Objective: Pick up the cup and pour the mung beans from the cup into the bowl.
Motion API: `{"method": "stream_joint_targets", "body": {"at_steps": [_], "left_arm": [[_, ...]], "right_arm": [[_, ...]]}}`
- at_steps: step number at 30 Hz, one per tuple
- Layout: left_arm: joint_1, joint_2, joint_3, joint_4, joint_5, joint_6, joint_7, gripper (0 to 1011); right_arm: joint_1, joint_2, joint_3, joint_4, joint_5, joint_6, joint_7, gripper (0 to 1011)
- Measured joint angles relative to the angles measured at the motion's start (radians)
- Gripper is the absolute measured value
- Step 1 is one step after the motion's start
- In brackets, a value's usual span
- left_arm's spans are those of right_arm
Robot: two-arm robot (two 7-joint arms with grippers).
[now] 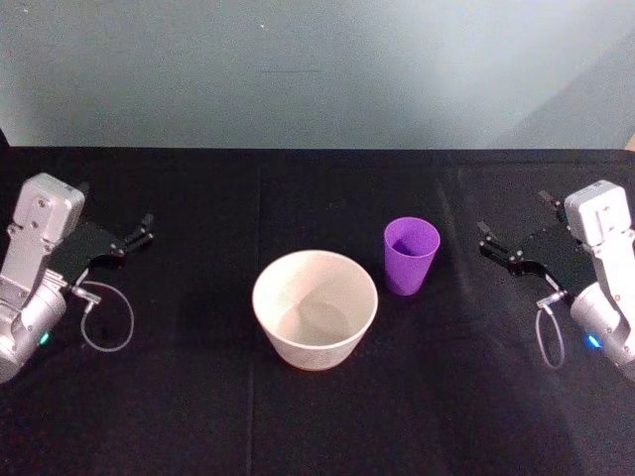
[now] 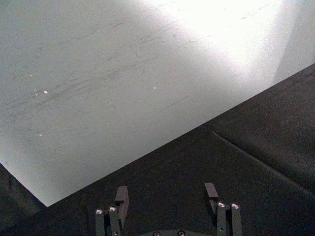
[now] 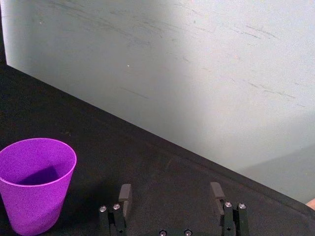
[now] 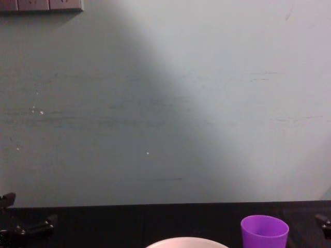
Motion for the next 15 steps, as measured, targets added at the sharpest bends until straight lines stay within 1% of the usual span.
{"method": "stream_joint_targets", "body": {"at_steps": [15], "left_arm": [[0.0, 0.0, 0.0, 0.0, 0.0, 0.0, 0.0, 1000]], "right_arm": [[0.0, 0.0, 0.0, 0.0, 0.0, 0.0, 0.0, 1004]]}}
